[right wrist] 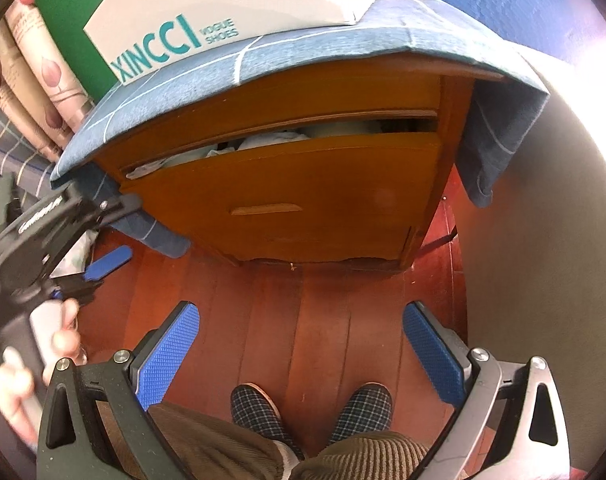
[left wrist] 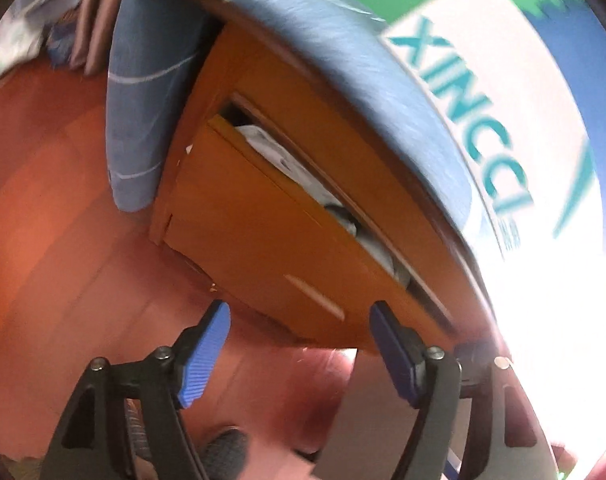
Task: Take underwear out of drawer
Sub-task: 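Grasp the drawer front with the left tool and pull the drawer open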
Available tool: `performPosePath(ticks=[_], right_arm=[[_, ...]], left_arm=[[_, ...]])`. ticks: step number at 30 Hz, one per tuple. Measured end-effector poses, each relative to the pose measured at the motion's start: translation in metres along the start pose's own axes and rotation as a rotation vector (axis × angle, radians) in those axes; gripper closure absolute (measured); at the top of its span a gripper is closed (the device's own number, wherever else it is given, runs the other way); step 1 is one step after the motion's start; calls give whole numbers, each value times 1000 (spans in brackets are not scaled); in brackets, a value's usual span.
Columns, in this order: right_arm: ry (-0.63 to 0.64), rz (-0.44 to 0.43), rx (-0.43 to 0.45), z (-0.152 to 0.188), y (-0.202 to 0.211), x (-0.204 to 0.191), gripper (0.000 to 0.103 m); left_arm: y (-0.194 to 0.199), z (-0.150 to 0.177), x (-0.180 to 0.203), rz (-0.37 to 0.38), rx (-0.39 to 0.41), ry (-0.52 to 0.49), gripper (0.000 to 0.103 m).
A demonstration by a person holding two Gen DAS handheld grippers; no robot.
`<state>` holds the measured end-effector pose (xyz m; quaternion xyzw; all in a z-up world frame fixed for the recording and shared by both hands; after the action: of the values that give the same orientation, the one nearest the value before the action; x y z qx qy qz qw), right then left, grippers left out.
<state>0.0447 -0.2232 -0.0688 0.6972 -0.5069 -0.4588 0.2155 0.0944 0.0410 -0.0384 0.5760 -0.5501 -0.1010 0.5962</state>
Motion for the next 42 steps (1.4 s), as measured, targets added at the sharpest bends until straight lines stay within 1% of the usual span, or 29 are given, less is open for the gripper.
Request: performPosePath(ticks=[3,6,8,11,12,14,15,17,18,20,22,25,27,29,35,39,42], right_arm=[[-8,-9,4,0,1,2,2],[-13,-15,4,-1,1,3,2],[-18,-18,7,-1,2,5,2],[-36,-31,11,-1,3,9,2],[-41,-35,13,-1,3,10,2],[-50,-40,16,-1,4,11,2],[-50,-40,17,-1,3,12,2],[-46,-39,21,-1,4,11,2],[-46,-39,22,-1,4,12,2],[-49,-45,20,-2,4,11,2],[-52,-46,23,-2,4,12,2],[-51,-47,24,-2,5,13,2],[-53,-47,25,-3,4,13,2],[-51,-46,25,-3,5,12,2],[-55,-47,28,-2,5,12,2],[-56,-46,32,-3,6,11,2],[-56,-46,31,-3,5,11,2]], left_arm=[[-21,-11,-11,69,-38,151,27],[-38,-18,-20,130,-62,259,27],[-47,-21,-23,152,-66,295,27],[-59,-23,-24,180,-82,321,26],[-64,-24,-26,202,-88,345,26],[-72,-25,-31,222,-88,387,25],[-74,-25,-34,223,-87,401,23],[-87,-23,-38,223,-106,428,23],[-92,-23,-39,217,-116,441,21],[-100,-21,-44,221,-117,460,17],[-104,-18,-47,236,-105,467,16],[-116,-14,-51,250,-91,486,11],[-113,-12,-53,249,-93,502,0],[-119,-11,-56,271,-91,526,0],[-120,-20,-55,252,-109,588,0],[-129,-17,-53,240,-84,570,0],[-128,-20,-53,226,-90,548,0]])
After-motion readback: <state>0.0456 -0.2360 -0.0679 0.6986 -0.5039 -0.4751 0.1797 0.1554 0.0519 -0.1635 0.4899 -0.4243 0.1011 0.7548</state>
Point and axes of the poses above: each gripper's, at about its wrist camera, not at the fingertips, and y roughly against the way its jaws point, x to its right, z to its underside, the point moved 1 cm from there along -y, roughly the way its jaws point, and after that the axes turned 6 degrees about -z, right-handed, at the moved point
